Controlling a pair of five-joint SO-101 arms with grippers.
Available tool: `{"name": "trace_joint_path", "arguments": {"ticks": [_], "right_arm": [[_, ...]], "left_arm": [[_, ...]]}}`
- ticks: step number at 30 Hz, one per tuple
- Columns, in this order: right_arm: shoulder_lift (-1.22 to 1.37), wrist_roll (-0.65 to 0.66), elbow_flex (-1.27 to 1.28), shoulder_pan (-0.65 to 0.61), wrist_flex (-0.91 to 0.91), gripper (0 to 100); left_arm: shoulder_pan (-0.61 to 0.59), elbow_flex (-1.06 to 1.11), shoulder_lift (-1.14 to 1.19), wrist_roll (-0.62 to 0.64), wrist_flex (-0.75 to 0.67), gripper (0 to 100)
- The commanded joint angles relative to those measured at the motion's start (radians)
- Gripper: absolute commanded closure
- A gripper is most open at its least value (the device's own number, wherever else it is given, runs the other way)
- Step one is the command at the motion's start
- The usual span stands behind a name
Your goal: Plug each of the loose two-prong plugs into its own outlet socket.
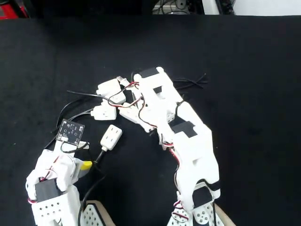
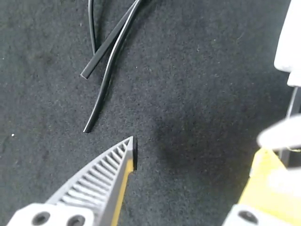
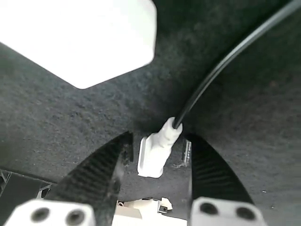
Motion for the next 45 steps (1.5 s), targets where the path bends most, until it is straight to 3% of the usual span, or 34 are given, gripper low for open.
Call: {"name": "trace_joint_path", "arguments": {"ticks": [1,13,18,30,38,45], "right_arm": [[-0.010,0.009,-0.036,0.029,0.038,82.2],[-0.007,0.009,-0.035,0.029,0.041,82.2],[-0.005,0.011,-0.035,0.031,0.041,90.1],[-0.010,0.011,-0.005,0.031,0.041,89.0],[-0.013,-0.054,-0.073,0.041,0.041,94.6],[-0.216,-0.064,0.074,0.034,0.041,96.4]], "left_arm": [[-0.012,-0.033,-0.005,-0.011,0.017,62],[-0.012,-0.033,-0.005,-0.011,0.017,62],[-0.012,-0.033,-0.005,-0.011,0.017,62],[-0.012,-0.033,-0.005,-0.011,0.017,62],[-0.008,-0.031,-0.005,-0.011,0.015,62],[-0.005,-0.031,-0.005,-0.011,0.015,62]]}}
